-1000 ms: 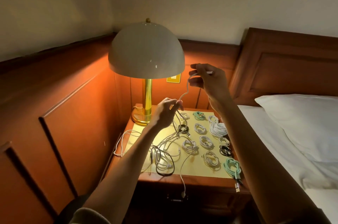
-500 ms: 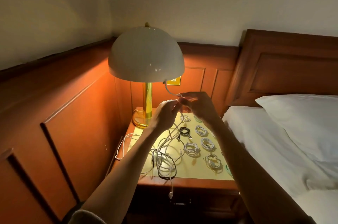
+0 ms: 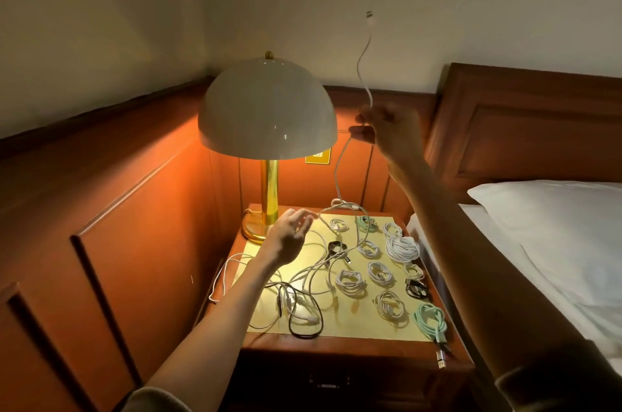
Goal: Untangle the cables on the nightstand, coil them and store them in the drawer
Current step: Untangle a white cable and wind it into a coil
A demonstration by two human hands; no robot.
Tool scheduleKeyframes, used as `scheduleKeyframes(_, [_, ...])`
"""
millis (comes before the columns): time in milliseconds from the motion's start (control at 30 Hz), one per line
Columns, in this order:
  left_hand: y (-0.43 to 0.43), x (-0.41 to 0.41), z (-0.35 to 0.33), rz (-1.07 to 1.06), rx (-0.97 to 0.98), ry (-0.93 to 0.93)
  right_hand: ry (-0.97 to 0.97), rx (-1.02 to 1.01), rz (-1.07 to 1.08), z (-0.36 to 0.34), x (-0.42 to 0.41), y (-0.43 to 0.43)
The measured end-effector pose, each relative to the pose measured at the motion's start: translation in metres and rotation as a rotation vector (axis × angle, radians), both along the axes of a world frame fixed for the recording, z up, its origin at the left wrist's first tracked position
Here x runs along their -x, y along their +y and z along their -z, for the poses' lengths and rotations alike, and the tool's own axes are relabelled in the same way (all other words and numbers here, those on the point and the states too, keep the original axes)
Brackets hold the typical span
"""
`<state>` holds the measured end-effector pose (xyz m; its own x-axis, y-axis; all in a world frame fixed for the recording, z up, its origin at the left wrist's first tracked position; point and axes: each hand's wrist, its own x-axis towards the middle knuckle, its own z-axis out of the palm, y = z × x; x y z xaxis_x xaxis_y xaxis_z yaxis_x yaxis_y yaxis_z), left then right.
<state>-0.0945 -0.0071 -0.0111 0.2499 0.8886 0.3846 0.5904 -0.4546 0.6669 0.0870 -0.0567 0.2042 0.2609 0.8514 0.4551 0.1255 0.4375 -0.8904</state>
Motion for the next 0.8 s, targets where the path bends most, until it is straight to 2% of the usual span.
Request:
scheduleKeyframes(67, [-0.002,-0.003,-0.008,-0.021,-0.09,-0.154,0.015,0.032,-0.063,-0.003,0.007,-0.002])
scheduleKeyframes(167, [-0.012,-0.015,-0.029,0.059,-0.184,-0.249,0.023,0.05,-0.159,0.0,0.017,-0.005])
scheduleKeyframes(267, [-0.017,-0.028,-0.039,0.078,-0.218,-0.118,0.061,0.034,-0.232,0.0,0.024,-0.005])
scheduleKeyframes(333, [-0.012,-0.028,-0.034,0.064,-0.228,-0.107,0.077,0.0,-0.224,-0.003,0.026,-0.003])
scheduleKeyframes(400, [-0.007,-0.021,-0.024,0.054,-0.164,-0.108,0.104,-0.06,-0.202,-0.007,0.023,0.0])
scheduleKeyframes(500, [-0.002,-0.009,-0.006,0.054,-0.006,0.054,0.123,-0.126,-0.15,-0.013,0.012,0.003])
scheduleKeyframes(567, [-0.004,-0.004,-0.002,0.03,0.035,0.097,0.053,-0.134,-0.103,-0.012,0.007,0.002])
scheduleKeyframes(700, [-0.009,-0.007,-0.018,-0.013,-0.057,-0.024,-0.248,-0.055,0.038,0.008,-0.001,0.001])
scheduleKeyframes(800, [-0.012,-0.01,-0.034,0.003,-0.17,-0.032,-0.515,0.211,-0.137,0.034,-0.006,-0.002])
